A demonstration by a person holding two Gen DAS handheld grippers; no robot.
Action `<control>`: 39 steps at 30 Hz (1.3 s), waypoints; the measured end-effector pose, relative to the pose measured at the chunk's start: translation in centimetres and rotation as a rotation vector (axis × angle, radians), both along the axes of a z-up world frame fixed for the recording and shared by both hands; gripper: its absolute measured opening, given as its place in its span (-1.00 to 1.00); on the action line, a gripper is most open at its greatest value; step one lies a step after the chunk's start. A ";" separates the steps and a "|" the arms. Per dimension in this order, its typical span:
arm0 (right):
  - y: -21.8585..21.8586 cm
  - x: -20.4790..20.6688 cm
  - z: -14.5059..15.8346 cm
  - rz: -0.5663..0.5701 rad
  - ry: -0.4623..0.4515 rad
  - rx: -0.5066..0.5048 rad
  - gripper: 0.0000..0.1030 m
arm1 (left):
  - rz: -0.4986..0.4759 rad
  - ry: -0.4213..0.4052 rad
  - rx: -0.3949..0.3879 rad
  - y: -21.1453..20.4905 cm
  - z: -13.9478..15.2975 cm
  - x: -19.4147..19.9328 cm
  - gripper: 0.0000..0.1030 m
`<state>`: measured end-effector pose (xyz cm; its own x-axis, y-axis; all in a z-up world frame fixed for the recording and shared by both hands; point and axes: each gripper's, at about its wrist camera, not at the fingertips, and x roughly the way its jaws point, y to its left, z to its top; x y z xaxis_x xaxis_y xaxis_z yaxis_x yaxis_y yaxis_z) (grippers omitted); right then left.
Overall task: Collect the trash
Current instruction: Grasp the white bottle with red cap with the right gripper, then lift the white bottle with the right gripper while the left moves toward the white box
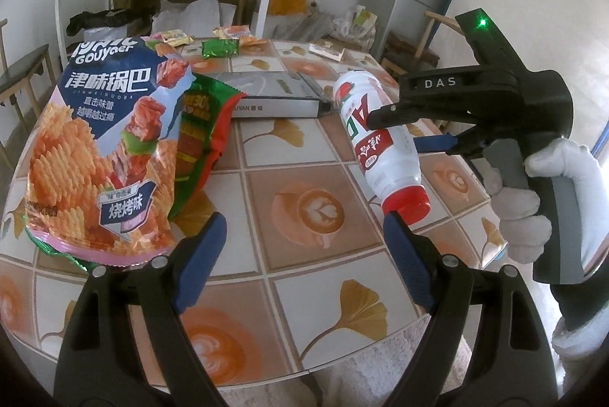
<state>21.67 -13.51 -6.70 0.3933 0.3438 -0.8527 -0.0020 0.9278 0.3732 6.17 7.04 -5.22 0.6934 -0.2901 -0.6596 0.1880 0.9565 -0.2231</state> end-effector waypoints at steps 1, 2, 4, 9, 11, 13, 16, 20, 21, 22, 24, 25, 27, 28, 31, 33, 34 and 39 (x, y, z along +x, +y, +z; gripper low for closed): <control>0.1 0.1 0.0 0.003 0.001 -0.002 0.34 | -0.001 0.003 -0.001 0.0 0.0 0.0 0.56; 0.1 0.1 0.0 0.005 -0.001 -0.001 0.32 | -0.001 0.005 -0.001 -0.1 -0.1 0.1 0.56; 0.3 0.1 0.1 0.008 -0.007 0.001 0.25 | 0.000 0.008 0.000 -0.1 -0.2 0.1 0.56; 0.5 0.0 0.2 0.018 -0.019 -0.004 0.15 | -0.001 0.022 0.000 -0.2 -0.4 0.4 0.56; 0.6 0.0 0.3 0.022 -0.023 -0.009 0.15 | -0.002 0.032 0.000 -0.2 -0.6 0.4 0.56; 0.5 -0.1 0.3 0.024 -0.029 -0.017 0.14 | -0.001 0.040 -0.002 -0.2 -0.7 0.5 0.56; 0.3 -0.4 0.3 0.024 -0.032 -0.025 0.14 | 0.004 0.050 -0.004 -0.1 -1.0 0.6 0.56; -0.3 -0.8 0.4 0.017 -0.036 -0.035 0.14 | 0.013 0.058 -0.007 0.0 -1.2 0.7 0.56; -0.5 -0.9 0.5 0.014 -0.037 -0.037 0.14 | 0.015 0.059 -0.008 0.0 -1.2 0.8 0.56; -0.6 -1.0 0.4 0.012 -0.037 -0.037 0.14 | 0.016 0.061 -0.008 0.1 -1.2 0.8 0.56; -1.2 -1.3 0.4 0.003 -0.039 -0.039 0.14 | 0.018 0.063 -0.007 0.1 -1.3 0.8 0.56; -1.4 -1.5 0.4 0.001 -0.039 -0.038 0.14 | 0.019 0.064 -0.006 0.1 -1.3 0.8 0.56; -2.1 -1.9 0.4 -0.010 -0.042 -0.037 0.14 | 0.019 0.064 -0.005 0.0 -1.3 0.7 0.56; -2.3 -2.0 0.4 -0.014 -0.043 -0.037 0.14 | 0.018 0.065 -0.003 -0.1 -1.3 0.7 0.56; -3.3 -2.8 0.3 -0.036 -0.047 -0.031 0.14 | 0.016 0.064 0.002 -0.3 -1.4 0.6 0.56; -4.2 -3.3 0.3 -0.054 -0.050 -0.022 0.14 | 0.014 0.059 0.000 -0.4 -1.3 0.5 0.56; -4.4 -3.5 0.2 -0.060 -0.051 -0.019 0.14 | 0.010 0.053 0.001 -0.5 -1.1 0.4 0.56; -5.9 -4.5 0.1 -0.089 -0.070 -0.002 0.14 | -0.018 0.018 0.024 -1.2 0.1 0.7 0.56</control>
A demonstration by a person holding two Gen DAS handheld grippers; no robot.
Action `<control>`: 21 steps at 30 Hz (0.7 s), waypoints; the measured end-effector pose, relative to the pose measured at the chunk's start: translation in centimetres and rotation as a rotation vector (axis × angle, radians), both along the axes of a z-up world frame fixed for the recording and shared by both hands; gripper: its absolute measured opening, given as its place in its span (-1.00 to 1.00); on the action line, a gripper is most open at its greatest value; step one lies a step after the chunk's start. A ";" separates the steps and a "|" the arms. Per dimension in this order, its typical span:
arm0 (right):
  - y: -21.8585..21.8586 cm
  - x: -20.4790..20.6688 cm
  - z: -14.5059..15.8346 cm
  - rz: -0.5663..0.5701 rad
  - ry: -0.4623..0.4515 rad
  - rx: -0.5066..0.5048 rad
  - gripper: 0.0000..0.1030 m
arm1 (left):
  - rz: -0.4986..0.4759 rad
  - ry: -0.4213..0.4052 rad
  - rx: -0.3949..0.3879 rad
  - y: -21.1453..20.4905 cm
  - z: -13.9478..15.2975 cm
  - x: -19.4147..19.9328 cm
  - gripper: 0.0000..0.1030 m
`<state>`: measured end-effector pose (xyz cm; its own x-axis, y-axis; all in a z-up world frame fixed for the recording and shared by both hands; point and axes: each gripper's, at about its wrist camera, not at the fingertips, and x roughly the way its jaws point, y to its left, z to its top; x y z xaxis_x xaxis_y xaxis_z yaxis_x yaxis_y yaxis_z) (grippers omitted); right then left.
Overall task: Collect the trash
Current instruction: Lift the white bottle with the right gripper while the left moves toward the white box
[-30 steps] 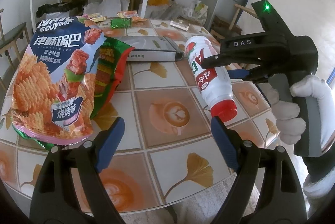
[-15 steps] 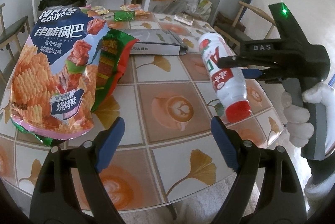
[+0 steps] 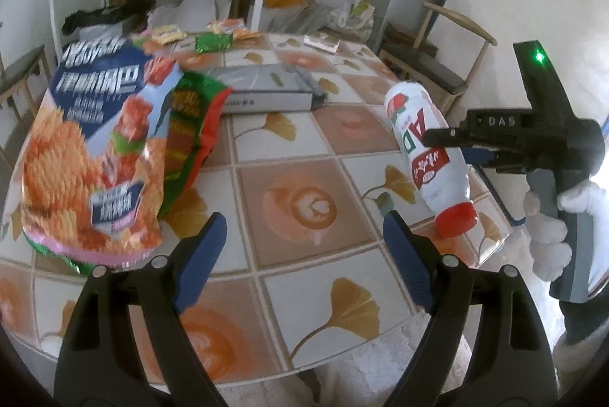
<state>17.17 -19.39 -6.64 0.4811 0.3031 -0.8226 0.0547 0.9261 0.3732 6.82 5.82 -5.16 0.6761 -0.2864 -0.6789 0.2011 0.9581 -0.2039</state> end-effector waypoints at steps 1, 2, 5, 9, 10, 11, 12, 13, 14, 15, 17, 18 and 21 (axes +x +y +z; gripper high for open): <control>-0.2 -0.1 0.0 -0.003 -0.004 0.005 0.14 | -0.002 -0.009 0.009 -0.3 0.3 0.2 0.56; -0.5 -0.2 -0.1 -0.006 -0.008 0.013 0.14 | -0.003 -0.014 0.014 -0.5 0.6 0.5 0.56; -1.0 -0.4 -0.3 -0.008 -0.021 0.037 0.14 | 0.001 -0.024 0.023 -1.2 1.3 1.3 0.56; -1.6 -0.5 -0.6 -0.002 -0.033 0.074 0.14 | 0.008 -0.022 0.022 -2.1 1.8 2.2 0.56; -1.7 -0.5 -0.6 -0.001 -0.034 0.082 0.14 | 0.010 -0.024 0.024 -2.5 1.9 2.4 0.56; -1.8 -0.5 -0.7 0.000 -0.036 0.089 0.14 | 0.009 -0.024 0.027 -2.7 1.9 2.5 0.56; -1.9 -0.5 -0.7 0.001 -0.038 0.097 0.14 | 0.007 -0.024 0.030 -3.1 2.0 2.7 0.56; -2.0 -0.5 -0.8 0.003 -0.040 0.103 0.14 | 0.005 -0.025 0.033 -3.3 2.1 2.8 0.56; -2.1 -0.5 -0.8 0.004 -0.042 0.107 0.14 | 0.003 -0.026 0.035 -3.6 2.1 2.9 0.56; -2.3 -0.6 -0.9 0.005 -0.043 0.114 0.14 | -0.003 -0.030 0.037 -3.9 2.3 3.1 0.56; -2.5 -0.7 -0.9 0.006 -0.045 0.121 0.14 | -0.011 -0.042 0.041 -4.2 2.7 3.6 0.56; -2.6 -0.7 -0.9 0.006 -0.045 0.124 0.14 | -0.010 -0.052 0.041 -4.2 3.1 4.0 0.56; -2.8 -0.8 -1.0 0.004 -0.047 0.133 0.14 | -0.017 -0.074 0.046 -4.6 4.6 6.4 0.56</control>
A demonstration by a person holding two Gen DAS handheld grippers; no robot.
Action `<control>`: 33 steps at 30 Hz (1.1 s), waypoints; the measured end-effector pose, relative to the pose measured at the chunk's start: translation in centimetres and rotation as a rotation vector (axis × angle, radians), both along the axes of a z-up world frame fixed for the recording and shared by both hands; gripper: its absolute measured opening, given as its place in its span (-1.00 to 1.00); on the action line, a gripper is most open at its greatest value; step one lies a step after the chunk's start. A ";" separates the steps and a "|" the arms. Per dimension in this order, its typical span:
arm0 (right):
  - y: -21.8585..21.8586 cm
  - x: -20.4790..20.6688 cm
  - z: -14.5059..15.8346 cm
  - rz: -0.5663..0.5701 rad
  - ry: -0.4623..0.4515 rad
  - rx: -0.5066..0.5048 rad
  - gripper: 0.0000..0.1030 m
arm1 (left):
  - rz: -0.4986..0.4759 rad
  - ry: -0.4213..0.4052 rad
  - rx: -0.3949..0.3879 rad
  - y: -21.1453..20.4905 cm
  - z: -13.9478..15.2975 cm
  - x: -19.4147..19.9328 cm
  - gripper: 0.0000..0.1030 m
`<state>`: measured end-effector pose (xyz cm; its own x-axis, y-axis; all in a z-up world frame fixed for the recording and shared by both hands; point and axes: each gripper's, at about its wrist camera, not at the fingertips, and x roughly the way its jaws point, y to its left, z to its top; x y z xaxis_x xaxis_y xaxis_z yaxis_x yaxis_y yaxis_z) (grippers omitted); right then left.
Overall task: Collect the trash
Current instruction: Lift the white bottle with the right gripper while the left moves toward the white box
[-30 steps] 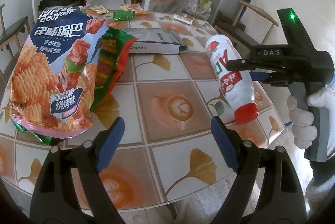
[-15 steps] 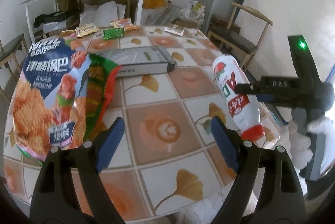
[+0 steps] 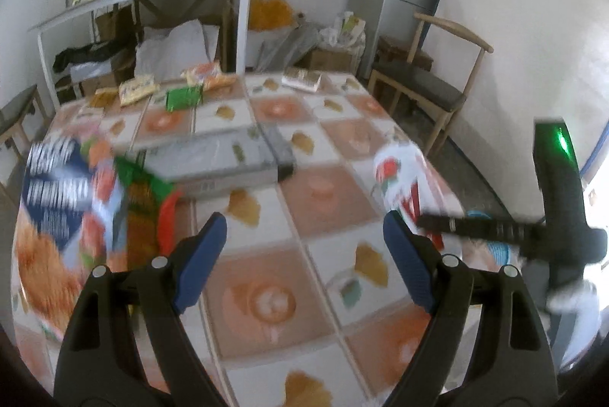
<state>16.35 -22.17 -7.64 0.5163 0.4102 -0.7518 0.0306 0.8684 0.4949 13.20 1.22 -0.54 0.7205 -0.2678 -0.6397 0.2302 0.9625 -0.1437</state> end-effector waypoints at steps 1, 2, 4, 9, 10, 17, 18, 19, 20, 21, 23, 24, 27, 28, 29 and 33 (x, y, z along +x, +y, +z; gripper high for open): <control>-0.1 0.0 -0.1 -0.001 0.000 0.002 0.14 | 0.007 0.000 -0.003 0.0 0.3 0.9 0.56; -0.2 0.0 -0.1 -0.002 -0.001 0.004 0.14 | 0.014 0.001 -0.009 0.0 0.6 1.8 0.56; -0.5 -0.1 -0.1 -0.004 -0.002 0.009 0.14 | 0.054 0.008 -0.012 0.1 1.0 4.8 0.56; -1.1 -0.4 -0.2 -0.013 -0.002 0.023 0.14 | 0.243 0.050 0.007 1.7 0.4 11.9 0.56; -1.2 -0.4 -0.2 -0.012 -0.002 0.027 0.14 | 0.282 0.055 0.008 2.2 0.1 13.0 0.56; -1.5 -0.4 -0.2 -0.008 0.004 0.033 0.14 | 0.482 0.153 0.050 5.0 -3.8 19.8 0.56; -1.5 -0.5 -0.2 -0.008 0.004 0.034 0.14 | 0.485 0.158 0.060 5.0 -4.4 20.1 0.56; -1.6 -0.5 -0.2 -0.008 0.005 0.036 0.14 | 0.484 0.165 0.080 4.8 -5.0 20.5 0.56; -1.7 -0.5 -0.2 -0.007 0.004 0.038 0.14 | 0.478 0.172 0.091 4.5 -5.4 20.7 0.56; -1.8 -0.6 -0.3 -0.005 0.002 0.043 0.14 | 0.464 0.182 0.096 4.2 -5.9 20.8 0.56; -1.9 -0.5 -0.4 -0.004 -0.003 0.055 0.14 | 0.431 0.174 0.127 3.1 -6.7 20.5 0.56; -1.9 -0.5 -0.4 -0.004 -0.003 0.059 0.14 | 0.411 0.172 0.137 2.6 -6.8 20.2 0.56; -2.1 -0.6 -0.5 -0.008 -0.002 0.064 0.14 | 0.325 0.165 0.157 0.7 -7.2 19.1 0.55; -2.2 -0.7 -0.5 -0.013 -0.003 0.067 0.14 | 0.294 0.159 0.166 0.0 -7.3 18.4 0.56; -2.3 -0.8 -0.5 -0.017 -0.003 0.069 0.14 | 0.269 0.154 0.171 -0.6 -7.3 17.8 0.56; -2.9 -1.3 -0.6 -0.047 -0.002 0.088 0.14 | 0.159 0.148 0.162 -2.7 -7.4 15.1 0.55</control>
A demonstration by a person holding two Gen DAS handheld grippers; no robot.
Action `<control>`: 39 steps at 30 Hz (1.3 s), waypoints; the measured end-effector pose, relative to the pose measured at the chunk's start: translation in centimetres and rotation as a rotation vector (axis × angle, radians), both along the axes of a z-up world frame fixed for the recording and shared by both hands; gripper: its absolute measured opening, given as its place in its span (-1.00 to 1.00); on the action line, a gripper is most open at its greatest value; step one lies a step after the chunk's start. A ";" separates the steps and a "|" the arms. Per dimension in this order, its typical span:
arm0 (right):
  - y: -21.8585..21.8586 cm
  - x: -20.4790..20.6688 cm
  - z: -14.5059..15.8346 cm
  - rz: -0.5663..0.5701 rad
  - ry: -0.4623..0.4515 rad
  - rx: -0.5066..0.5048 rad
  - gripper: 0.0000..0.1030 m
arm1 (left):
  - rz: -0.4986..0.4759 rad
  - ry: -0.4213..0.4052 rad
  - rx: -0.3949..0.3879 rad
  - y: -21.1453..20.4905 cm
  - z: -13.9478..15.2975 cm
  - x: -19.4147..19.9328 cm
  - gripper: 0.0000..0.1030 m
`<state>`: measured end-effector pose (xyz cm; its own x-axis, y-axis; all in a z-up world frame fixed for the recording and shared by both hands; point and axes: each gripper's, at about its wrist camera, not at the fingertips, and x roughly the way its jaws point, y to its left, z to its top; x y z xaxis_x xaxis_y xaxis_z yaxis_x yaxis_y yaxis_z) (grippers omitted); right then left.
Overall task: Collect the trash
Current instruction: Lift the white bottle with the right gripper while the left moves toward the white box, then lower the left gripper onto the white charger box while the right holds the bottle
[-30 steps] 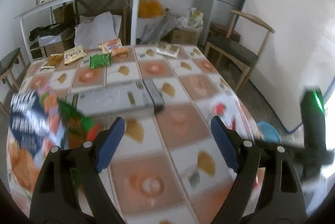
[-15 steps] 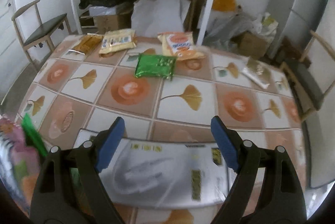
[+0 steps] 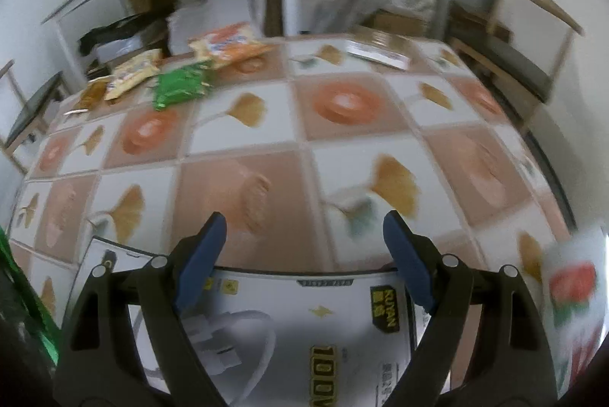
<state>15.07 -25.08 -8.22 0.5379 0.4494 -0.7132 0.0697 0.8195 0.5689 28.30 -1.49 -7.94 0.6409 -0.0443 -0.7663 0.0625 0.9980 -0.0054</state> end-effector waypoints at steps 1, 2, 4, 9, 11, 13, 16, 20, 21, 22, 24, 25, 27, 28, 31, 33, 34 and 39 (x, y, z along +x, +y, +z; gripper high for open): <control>-0.3 -0.2 0.0 -0.011 0.002 0.007 0.14 | -0.021 0.002 -0.010 -0.3 0.0 -0.6 0.55; -0.4 -0.3 -0.1 -0.018 0.002 0.010 0.14 | -0.040 0.003 -0.017 -0.7 0.0 -1.2 0.55; -0.8 -0.5 -0.1 -0.032 0.002 0.011 0.14 | -0.094 0.010 -0.040 -1.6 0.0 -3.0 0.55; -1.5 -0.9 -0.1 -0.052 0.001 0.010 0.14 | -0.210 0.022 -0.089 -3.3 0.1 -6.9 0.55; -1.7 -0.9 -0.1 -0.057 0.001 0.015 0.14 | -0.249 0.027 -0.096 -3.7 0.2 -8.2 0.55; -1.8 -0.9 -0.1 -0.058 -0.001 0.016 0.14 | -0.288 0.037 -0.113 -4.0 0.3 -9.6 0.55; -1.8 -0.8 -0.2 -0.059 -0.003 0.016 0.14 | -0.323 0.058 -0.153 -3.6 0.5 -11.5 0.55; -1.8 -0.8 -0.2 -0.060 -0.002 0.022 0.14 | -0.367 0.081 -0.175 -3.0 0.7 -14.3 0.55; -1.8 -0.7 -0.2 -0.059 -0.002 0.023 0.14 | -0.381 0.083 -0.166 -2.9 0.7 -15.1 0.55; -1.9 -0.7 -0.2 -0.058 -0.003 0.022 0.14 | -0.397 0.085 -0.160 -2.7 0.8 -16.2 0.55; -1.9 -0.8 -0.2 -0.060 -0.002 0.022 0.14 | -0.411 0.086 -0.158 -2.2 0.7 -17.6 0.55; -1.9 -0.8 -0.2 -0.060 -0.004 0.021 0.14 | -0.418 0.081 -0.154 -1.8 0.7 -18.6 0.55; -2.0 -0.8 -0.2 -0.061 -0.005 0.024 0.14 | -0.430 0.076 -0.145 -1.3 0.7 -20.0 0.56; -2.1 -0.8 -0.1 -0.061 -0.006 0.025 0.14 | -0.438 0.073 -0.132 -1.0 0.7 -20.7 0.56; -2.1 -0.8 -0.1 -0.060 -0.006 0.022 0.14 | -0.433 0.058 -0.122 0.0 0.8 -22.5 0.56; -2.1 -0.7 0.0 -0.057 -0.006 0.017 0.14 | -0.423 0.032 -0.136 0.8 1.0 -23.4 0.56; -2.1 -0.6 0.0 -0.057 -0.008 0.016 0.14 | -0.419 0.014 -0.139 1.2 1.0 -23.7 0.56; -2.0 -0.8 -0.1 -0.059 -0.004 0.014 0.14 | -0.395 -0.026 -0.096 1.2 0.7 -23.1 0.56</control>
<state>14.29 -27.08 -8.31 0.5666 0.4272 -0.7046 0.1148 0.8058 0.5809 5.19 -0.28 -7.25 0.5794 -0.3613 -0.7306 0.4419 0.8924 -0.0908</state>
